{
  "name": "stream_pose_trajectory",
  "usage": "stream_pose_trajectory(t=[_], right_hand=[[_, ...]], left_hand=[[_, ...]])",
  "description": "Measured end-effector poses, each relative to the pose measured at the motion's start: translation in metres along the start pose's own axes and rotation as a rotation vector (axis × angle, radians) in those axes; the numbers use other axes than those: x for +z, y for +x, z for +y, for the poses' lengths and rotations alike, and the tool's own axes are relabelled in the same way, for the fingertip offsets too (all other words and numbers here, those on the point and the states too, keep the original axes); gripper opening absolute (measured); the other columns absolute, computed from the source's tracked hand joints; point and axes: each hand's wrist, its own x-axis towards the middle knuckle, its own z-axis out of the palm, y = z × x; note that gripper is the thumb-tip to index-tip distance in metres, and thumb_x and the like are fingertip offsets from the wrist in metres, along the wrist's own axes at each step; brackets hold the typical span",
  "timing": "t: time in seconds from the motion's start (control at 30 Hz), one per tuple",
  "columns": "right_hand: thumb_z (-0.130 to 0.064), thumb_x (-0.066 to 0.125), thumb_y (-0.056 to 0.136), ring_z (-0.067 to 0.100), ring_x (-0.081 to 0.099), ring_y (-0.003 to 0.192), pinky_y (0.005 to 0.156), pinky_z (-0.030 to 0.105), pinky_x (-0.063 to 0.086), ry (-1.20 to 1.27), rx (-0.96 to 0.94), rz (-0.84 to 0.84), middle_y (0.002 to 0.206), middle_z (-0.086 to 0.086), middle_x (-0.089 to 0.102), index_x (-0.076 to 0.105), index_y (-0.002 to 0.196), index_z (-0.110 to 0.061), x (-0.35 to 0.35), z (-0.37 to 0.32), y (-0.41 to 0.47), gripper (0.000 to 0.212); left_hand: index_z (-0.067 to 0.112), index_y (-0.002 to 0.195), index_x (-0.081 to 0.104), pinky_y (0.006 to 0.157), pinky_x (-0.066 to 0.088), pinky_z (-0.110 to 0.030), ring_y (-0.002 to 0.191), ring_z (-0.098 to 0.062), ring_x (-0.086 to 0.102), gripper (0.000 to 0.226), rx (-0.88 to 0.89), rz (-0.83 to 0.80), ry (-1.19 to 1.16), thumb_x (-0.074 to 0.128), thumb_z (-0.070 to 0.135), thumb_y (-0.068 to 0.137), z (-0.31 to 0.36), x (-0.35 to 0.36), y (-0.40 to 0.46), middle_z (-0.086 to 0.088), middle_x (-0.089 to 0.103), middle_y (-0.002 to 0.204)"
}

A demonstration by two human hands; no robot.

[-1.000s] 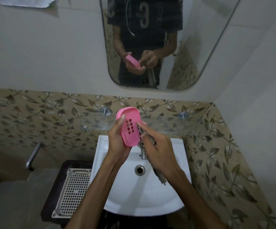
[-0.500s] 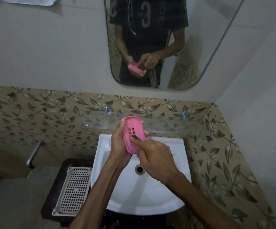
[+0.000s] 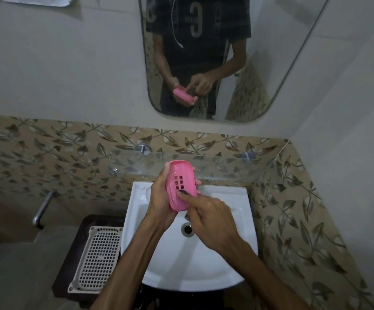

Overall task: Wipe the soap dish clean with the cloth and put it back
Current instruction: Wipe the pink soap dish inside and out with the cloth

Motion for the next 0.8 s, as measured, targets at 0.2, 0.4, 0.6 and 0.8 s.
stream_pose_trajectory(t=[0.2,0.4,0.6,0.8], right_hand=[[-0.026,0.043,0.104,0.017,0.060,0.066,0.060,0.037,0.055,0.011,-0.019,0.150,0.090,0.003,0.072,0.056,0.147,-0.033,-0.008,0.004,0.035,0.045],[-0.028,0.044,0.099,0.018,0.069,0.075,0.067,0.037,0.057,0.054,0.044,0.025,0.091,-0.003,0.078,0.060,0.143,-0.036,0.000,0.001,-0.003,0.048],[-0.028,0.043,0.104,0.014,0.059,0.065,0.059,0.033,0.055,0.004,0.014,0.153,0.084,-0.001,0.069,0.056,0.147,-0.033,-0.003,0.012,0.026,0.045],[-0.024,0.049,0.097,0.010,0.071,0.076,0.072,0.036,0.061,0.123,0.064,0.070,0.090,-0.011,0.079,0.067,0.137,-0.034,0.004,0.013,-0.009,0.044]], left_hand=[[0.003,0.122,0.073,0.095,0.050,-0.045,0.104,-0.032,0.068,0.067,0.040,0.052,0.035,0.045,0.059,0.098,-0.003,0.015,-0.005,-0.022,0.069,0.120],[-0.003,0.136,0.060,0.093,0.048,-0.048,0.097,-0.039,0.062,0.082,0.039,0.005,0.015,0.046,0.066,0.095,-0.003,0.002,-0.001,-0.034,0.060,0.120],[0.004,0.122,0.073,0.098,0.049,-0.051,0.098,-0.034,0.069,0.070,0.083,0.053,0.041,0.048,0.061,0.091,-0.004,0.012,-0.004,-0.025,0.070,0.115],[0.000,0.128,0.067,0.083,0.055,-0.044,0.087,-0.036,0.069,0.073,0.060,0.049,0.014,0.047,0.061,0.094,-0.005,0.009,-0.005,-0.030,0.068,0.112]])
